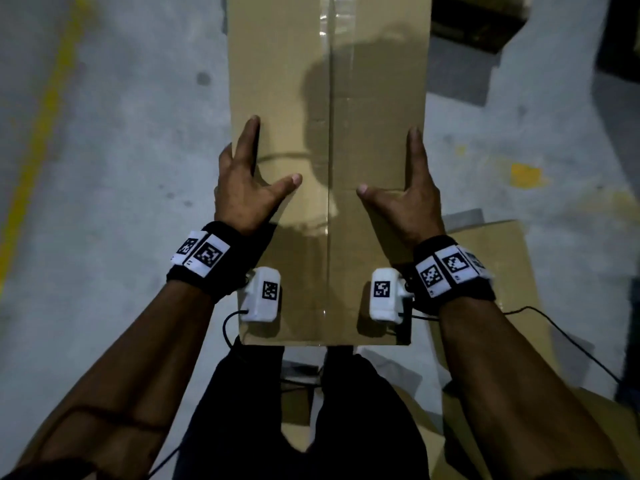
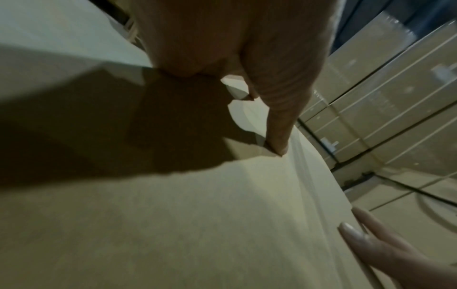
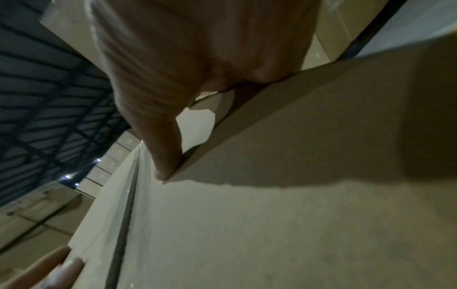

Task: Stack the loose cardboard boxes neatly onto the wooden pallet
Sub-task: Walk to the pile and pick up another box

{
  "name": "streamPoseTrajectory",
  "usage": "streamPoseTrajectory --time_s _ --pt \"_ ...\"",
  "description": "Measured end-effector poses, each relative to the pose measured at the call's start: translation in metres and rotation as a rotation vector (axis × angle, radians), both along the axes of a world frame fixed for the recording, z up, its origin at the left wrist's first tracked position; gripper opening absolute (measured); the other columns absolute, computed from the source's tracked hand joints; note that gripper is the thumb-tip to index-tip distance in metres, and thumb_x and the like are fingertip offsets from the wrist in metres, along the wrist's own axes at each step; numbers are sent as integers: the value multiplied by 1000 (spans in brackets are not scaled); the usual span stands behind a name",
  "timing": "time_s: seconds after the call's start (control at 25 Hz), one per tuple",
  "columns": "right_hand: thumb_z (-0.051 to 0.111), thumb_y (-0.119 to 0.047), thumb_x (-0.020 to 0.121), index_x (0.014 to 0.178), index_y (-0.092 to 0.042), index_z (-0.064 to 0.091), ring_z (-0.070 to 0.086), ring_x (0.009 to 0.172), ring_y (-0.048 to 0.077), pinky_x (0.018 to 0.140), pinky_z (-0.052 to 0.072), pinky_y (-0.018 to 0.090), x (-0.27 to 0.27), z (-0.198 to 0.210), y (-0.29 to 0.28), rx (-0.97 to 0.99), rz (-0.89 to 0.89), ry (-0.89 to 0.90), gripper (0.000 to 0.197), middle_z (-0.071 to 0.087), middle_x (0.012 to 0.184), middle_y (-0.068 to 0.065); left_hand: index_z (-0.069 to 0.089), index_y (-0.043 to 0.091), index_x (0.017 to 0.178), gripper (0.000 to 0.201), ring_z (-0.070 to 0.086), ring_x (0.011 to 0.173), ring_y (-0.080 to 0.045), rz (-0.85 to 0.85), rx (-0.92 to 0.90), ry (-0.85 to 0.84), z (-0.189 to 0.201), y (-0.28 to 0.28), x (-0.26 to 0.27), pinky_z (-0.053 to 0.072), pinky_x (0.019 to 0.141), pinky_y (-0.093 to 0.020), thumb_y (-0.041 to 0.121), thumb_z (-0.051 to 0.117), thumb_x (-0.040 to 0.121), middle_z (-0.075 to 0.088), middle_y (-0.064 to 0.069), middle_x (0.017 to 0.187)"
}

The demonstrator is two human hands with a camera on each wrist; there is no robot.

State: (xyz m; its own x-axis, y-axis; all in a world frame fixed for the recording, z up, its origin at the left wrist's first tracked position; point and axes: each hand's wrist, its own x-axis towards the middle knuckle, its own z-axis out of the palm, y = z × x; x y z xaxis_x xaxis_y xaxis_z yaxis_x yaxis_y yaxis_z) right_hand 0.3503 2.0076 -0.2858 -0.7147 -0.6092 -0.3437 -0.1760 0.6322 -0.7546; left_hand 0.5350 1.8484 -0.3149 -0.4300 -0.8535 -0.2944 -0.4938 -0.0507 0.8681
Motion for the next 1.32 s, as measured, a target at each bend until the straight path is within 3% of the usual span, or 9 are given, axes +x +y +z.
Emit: streamPoseTrajectory --time_s 0.12,0.2,0.36,0.56,0.68,0.84,0.92,1.08,1.32 --pt "82 -47 75 157 -46 10 34 146 22 119 32 45 20 73 -37 -72 16 42 110 31 163 -3 29 61 142 91 39 137 -9 63 -41 77 76 -32 21 37 114 -33 46 81 69 29 9 153" --pt "83 -44 76 157 -46 10 33 147 22 119 33 45 36 107 -60 -115 19 67 109 31 163 -2 28 56 145 91 40 134 -8 53 -107 57 117 -54 39 35 111 -27 46 80 72 30 6 153" --pt "82 -50 73 153 -55 9 42 141 22 115 40 47 60 155 -114 -223 47 95 109 36 160 -2 25 52 147 94 42 137 -21 56 -259 39 180 -104 69 38 113 -45 57 73 66 32 -2 154" --pt "84 -41 77 159 -41 13 34 146 22 119 33 45 63 200 -188 -331 128 167 109 31 163 0 27 51 147 94 44 135 -23 124 -357 29 233 -163 81 36 114 -48 53 75 67 33 0 153" --pt "85 -39 76 159 -40 14 41 141 24 115 38 41 56 213 -234 -337 156 180 109 38 159 4 28 56 143 93 44 135 -19 173 -338 85 245 -202 80 36 114 -46 55 76 64 34 2 151" --pt "83 -34 79 159 -39 15 34 145 20 119 33 40 33 219 -319 -399 191 156 105 32 162 -1 36 45 147 97 43 128 -4 223 -334 185 253 -281 59 33 109 -26 48 79 60 37 6 147" --pt "83 -35 79 158 -42 16 32 147 17 120 30 38 20 219 -366 -420 192 115 103 30 163 -4 37 43 147 98 41 125 0 229 -336 190 255 -328 46 33 106 -22 45 79 59 37 8 147" --pt "82 -35 81 159 -40 14 28 148 19 120 26 41 -8 231 -474 -443 279 50 103 26 164 -6 38 57 138 96 43 133 -9 317 -297 208 264 -424 27 41 111 -42 51 82 53 38 17 148" --pt "86 -30 78 160 -33 14 28 148 19 122 28 46 -19 248 -632 -450 368 4 109 26 164 -3 35 63 136 92 46 131 -23 429 -294 133 281 -555 30 45 107 -48 51 82 58 38 10 148"
